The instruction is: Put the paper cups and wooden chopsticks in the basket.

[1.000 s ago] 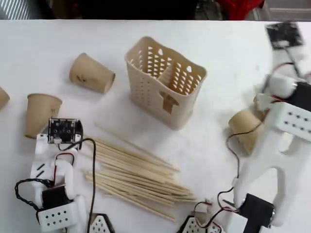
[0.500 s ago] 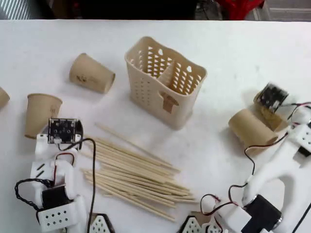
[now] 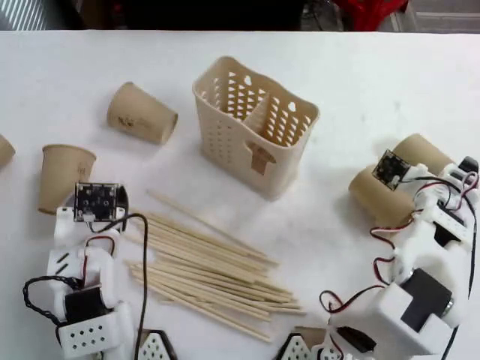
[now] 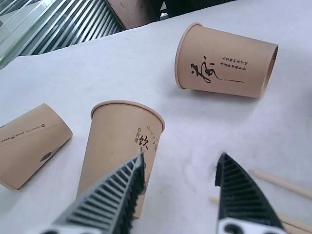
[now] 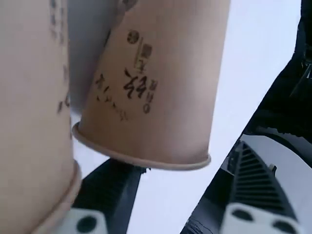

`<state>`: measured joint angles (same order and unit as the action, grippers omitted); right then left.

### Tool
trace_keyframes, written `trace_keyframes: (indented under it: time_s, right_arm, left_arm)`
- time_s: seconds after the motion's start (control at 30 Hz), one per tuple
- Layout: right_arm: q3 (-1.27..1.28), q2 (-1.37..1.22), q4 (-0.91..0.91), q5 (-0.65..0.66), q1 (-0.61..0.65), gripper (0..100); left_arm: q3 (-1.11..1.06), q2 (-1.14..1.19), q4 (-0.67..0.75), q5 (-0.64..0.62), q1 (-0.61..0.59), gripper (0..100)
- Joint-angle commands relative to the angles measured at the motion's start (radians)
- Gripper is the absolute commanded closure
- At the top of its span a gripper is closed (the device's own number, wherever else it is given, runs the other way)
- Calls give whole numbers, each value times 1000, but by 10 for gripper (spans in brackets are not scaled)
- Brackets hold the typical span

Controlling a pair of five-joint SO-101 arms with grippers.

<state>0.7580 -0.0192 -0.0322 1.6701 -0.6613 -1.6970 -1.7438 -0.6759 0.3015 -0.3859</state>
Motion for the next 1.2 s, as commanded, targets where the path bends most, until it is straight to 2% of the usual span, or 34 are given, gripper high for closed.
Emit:
trace_keyframes:
  time_s: [0.0, 0.07, 0.1, 0.17, 0.23, 0.37, 0.53, 0.83, 1.0, 1.17]
  right_arm:
    - [-11, 7, 50, -64, 25, 834]
    - [-8, 16, 48, -69, 27, 969]
    - [-5, 22, 48, -71, 24, 995]
    - [-2, 38, 47, -72, 13, 956]
    - [2, 53, 30, -72, -4, 987]
    - [8, 133, -88, -103, -25, 981]
    - [-2, 354, -298, -347, -22, 981]
    - [-109, 796, -785, -687, 88, 981]
    - [-307, 900, -1030, -914, 211, 981]
    - [-549, 886, -1170, -1154, 395, 981]
  left_arm:
    - [0, -8, -6, -8, 24, 756]
    - [0, -8, -6, -8, 27, 756]
    - [0, -8, -6, -8, 27, 756]
    - [0, -8, -6, -8, 27, 756]
    - [0, -8, -6, -8, 27, 756]
    - [0, -8, -6, -8, 27, 756]
    - [0, -8, -6, -8, 27, 756]
    - [0, -8, -6, -8, 27, 756]
    - [0, -8, -6, -8, 27, 756]
    - [0, -8, -6, -8, 27, 756]
